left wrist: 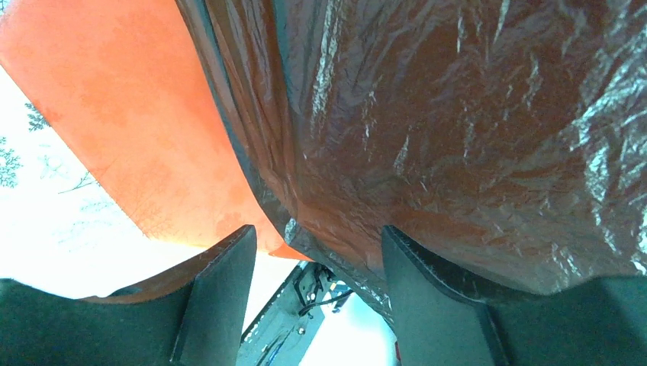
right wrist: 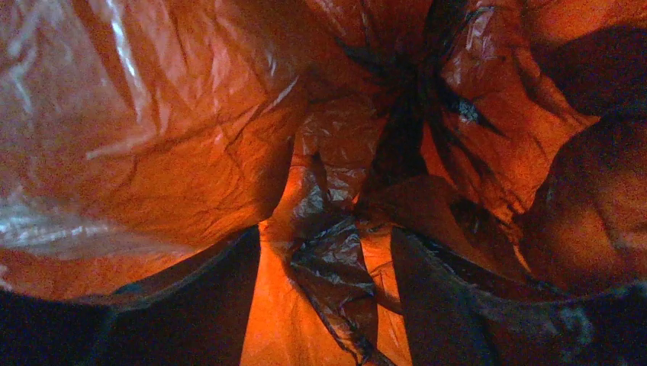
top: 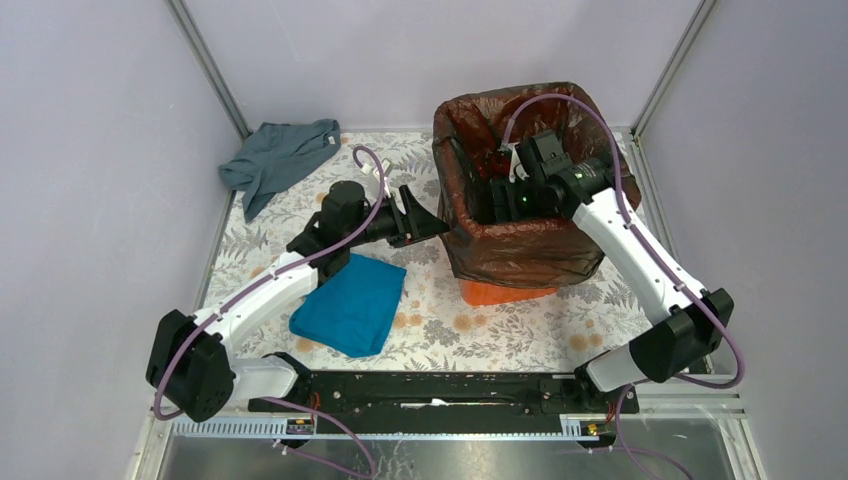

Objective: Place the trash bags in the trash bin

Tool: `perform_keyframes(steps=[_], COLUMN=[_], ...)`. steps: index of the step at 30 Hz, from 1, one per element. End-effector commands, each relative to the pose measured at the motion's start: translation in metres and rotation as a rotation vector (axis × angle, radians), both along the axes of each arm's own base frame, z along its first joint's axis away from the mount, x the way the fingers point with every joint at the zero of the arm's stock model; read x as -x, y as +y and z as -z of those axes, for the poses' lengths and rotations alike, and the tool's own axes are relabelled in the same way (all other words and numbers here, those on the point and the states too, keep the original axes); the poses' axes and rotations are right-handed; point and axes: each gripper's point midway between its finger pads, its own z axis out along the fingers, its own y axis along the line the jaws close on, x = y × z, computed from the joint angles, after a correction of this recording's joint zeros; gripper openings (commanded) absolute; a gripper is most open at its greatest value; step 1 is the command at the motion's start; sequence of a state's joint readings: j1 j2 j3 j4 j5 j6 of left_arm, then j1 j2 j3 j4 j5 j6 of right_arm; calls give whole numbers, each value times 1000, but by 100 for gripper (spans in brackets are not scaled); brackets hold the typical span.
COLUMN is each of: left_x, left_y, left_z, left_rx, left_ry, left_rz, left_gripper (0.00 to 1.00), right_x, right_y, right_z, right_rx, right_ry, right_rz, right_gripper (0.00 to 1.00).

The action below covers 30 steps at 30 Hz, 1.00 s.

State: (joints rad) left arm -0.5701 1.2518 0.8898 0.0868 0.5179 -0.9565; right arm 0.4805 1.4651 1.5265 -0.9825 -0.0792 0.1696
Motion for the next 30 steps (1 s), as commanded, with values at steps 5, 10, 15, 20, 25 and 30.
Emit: perform_keyframes(steps=[5,10,15,20,25,30], left_x=[1,3,6,6,6,6], left_y=[5,5,7,10,9,10], left_z=[-14,-10,-11,-12,-12,-8], left_rx=[-7,-6,-6,-15,-20,-28], left_ry=[-74,-62,-72,-83,-82,-78], left_rz=[-8,4,2,-9,-4,-6], left_gripper=[68,68,70,73,73,74], right_x=[-32,-42,-58,-77,-89,-97], right_y=[-15,-37,-79,-100,-116,-115], right_z=[-101,-154,-165,-145,-106,-54], right_rx=[11,53,250,396,565,631], right_ry=[-284,-433,-522,-569,-550,-507], right_rz=[94,172,322,413,478,452], right_gripper=[89,100,93,72,63,66])
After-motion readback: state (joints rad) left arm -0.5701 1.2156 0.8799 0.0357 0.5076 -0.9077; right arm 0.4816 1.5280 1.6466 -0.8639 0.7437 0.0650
